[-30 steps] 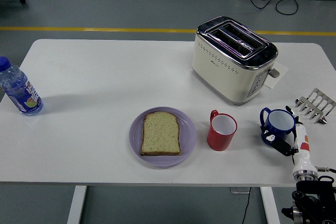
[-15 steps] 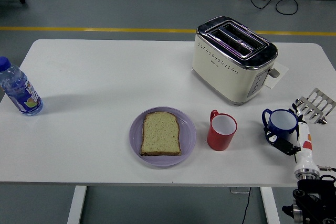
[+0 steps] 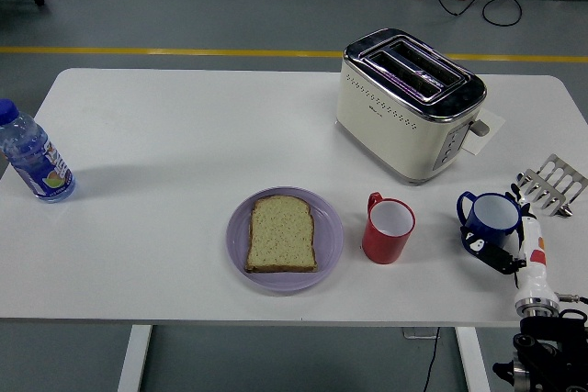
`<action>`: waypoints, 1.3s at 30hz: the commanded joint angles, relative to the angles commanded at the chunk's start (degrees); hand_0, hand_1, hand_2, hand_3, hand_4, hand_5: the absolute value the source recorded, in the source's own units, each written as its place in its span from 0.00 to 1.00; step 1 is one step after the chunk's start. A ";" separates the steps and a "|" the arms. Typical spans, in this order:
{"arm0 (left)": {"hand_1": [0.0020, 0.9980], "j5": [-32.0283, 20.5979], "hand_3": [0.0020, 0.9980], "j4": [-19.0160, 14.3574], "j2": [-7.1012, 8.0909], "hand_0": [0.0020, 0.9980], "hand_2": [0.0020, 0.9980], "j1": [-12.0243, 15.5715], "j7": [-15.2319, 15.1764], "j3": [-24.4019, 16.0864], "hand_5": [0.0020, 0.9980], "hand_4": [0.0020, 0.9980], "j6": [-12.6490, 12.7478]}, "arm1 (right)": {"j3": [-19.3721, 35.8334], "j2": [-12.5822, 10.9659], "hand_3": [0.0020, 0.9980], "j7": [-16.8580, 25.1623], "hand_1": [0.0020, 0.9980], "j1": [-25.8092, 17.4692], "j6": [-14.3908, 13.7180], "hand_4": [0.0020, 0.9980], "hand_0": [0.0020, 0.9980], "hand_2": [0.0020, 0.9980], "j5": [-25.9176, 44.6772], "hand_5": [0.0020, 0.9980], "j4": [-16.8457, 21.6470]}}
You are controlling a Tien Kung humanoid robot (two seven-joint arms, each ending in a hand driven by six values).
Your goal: Pick up the cup,pour liquid into bread,place the cup on the desk
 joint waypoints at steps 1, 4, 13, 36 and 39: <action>0.64 0.03 0.50 0.00 0.00 0.63 0.65 -0.02 -0.01 -0.05 0.86 0.24 0.00 | 0.08 0.02 1.00 -0.05 0.80 -0.08 -0.01 0.90 0.94 0.95 -0.05 0.02 0.11; 0.64 0.04 0.50 0.00 0.03 0.63 0.65 -0.05 -0.01 -0.09 0.86 0.24 0.01 | 0.53 0.09 1.00 -0.09 0.80 -0.37 -0.09 0.90 0.94 0.95 -0.23 0.02 0.60; 0.64 0.13 0.50 0.01 0.10 0.63 0.65 -0.10 0.01 -0.17 0.86 0.24 -0.01 | 0.71 -0.24 1.00 -0.28 0.81 -1.43 -0.29 0.90 0.94 0.95 -0.17 0.03 2.29; 0.64 0.28 0.50 0.04 0.09 0.63 0.65 0.02 0.02 -0.07 0.86 0.24 0.00 | 4.14 -1.22 1.00 -0.86 0.81 -4.83 -2.35 0.90 0.94 0.95 -5.63 0.03 14.09; 0.64 0.23 0.50 0.04 0.06 0.63 0.65 0.12 0.01 0.08 0.86 0.24 0.00 | 4.99 -1.13 1.00 -1.00 0.81 -5.20 -2.45 0.90 0.94 0.95 -6.23 0.03 15.56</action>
